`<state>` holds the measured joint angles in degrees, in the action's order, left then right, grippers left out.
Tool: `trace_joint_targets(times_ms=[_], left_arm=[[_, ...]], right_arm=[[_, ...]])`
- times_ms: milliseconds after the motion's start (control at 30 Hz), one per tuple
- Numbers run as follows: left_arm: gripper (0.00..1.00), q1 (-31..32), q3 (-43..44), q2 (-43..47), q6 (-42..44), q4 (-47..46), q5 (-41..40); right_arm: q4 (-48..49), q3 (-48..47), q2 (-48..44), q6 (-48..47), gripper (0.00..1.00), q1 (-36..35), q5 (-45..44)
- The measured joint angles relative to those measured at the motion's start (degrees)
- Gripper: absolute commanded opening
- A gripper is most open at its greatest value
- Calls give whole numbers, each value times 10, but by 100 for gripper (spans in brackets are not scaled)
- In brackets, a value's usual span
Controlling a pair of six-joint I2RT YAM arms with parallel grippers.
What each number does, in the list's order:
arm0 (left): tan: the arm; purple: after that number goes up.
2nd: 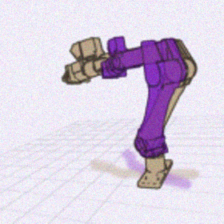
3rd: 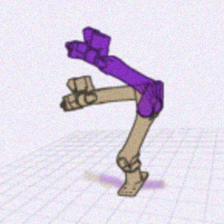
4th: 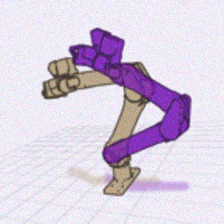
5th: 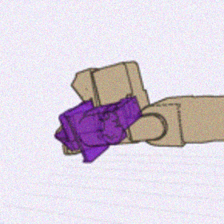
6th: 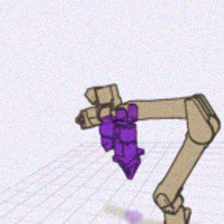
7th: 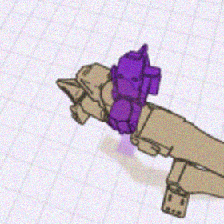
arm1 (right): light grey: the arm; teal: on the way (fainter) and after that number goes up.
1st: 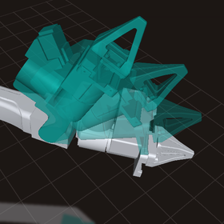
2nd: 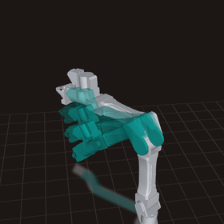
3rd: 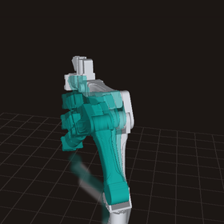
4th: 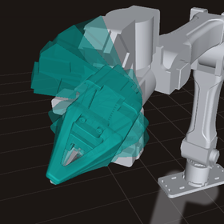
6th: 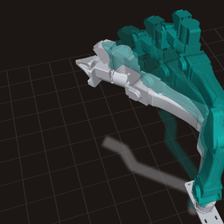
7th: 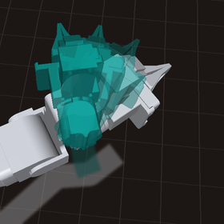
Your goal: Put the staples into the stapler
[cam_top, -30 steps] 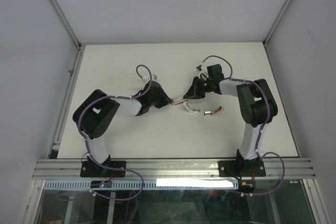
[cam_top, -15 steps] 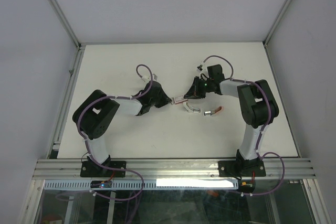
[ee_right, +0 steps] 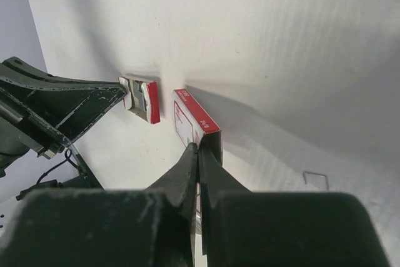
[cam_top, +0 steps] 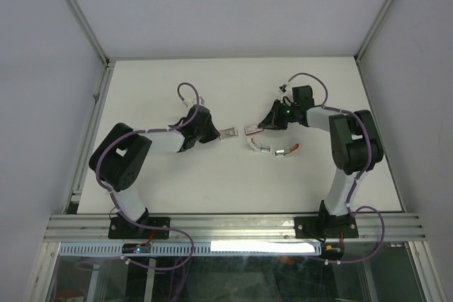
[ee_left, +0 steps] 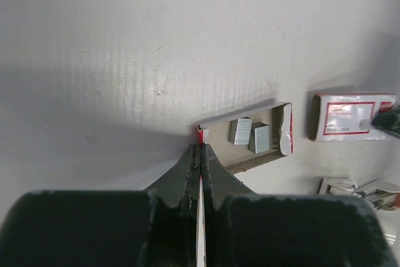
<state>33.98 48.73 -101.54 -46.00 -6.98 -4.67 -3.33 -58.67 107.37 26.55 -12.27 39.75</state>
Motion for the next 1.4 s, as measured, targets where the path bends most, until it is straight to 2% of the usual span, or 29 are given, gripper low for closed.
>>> trace_joint_targets(times_ms=[133, 200, 267, 433, 600, 700, 800, 967, 1100, 1267, 1400], left_arm=[[0, -3, 3, 7, 23, 23, -5], [5, -3, 8, 7, 34, 30, -4], [15, -3, 11, 7, 41, 37, -4], [51, -3, 20, 8, 56, 43, 3], [74, -7, 21, 28, 71, 61, -1], [87, -16, 18, 47, 79, 80, -13], [98, -23, 14, 81, 88, 101, -21], [99, -44, 16, 182, 113, 139, -24], [99, -108, 64, 254, 143, 189, 28], [99, -201, 148, 278, 190, 245, 96], [99, -236, 169, 292, 222, 277, 126]], right_arm=[[-3, 5, -14, -2, 0, 19, -5], [-6, 5, -18, -5, 1, 23, -10], [-10, 5, -22, -8, 11, 24, -16], [-22, 5, -30, -18, 35, 24, -29], [-47, 5, -55, -33, 62, 24, -50], [-61, 5, -81, -44, 69, 24, -63], [-76, 5, -112, -53, 69, 26, -77], [-114, -6, -160, -64, 68, 25, -116], [-170, -51, -186, -80, 61, 4, -183], [-209, -107, -200, -92, 48, -94, -273], [-238, -136, -195, -81, 42, -178, -324]])
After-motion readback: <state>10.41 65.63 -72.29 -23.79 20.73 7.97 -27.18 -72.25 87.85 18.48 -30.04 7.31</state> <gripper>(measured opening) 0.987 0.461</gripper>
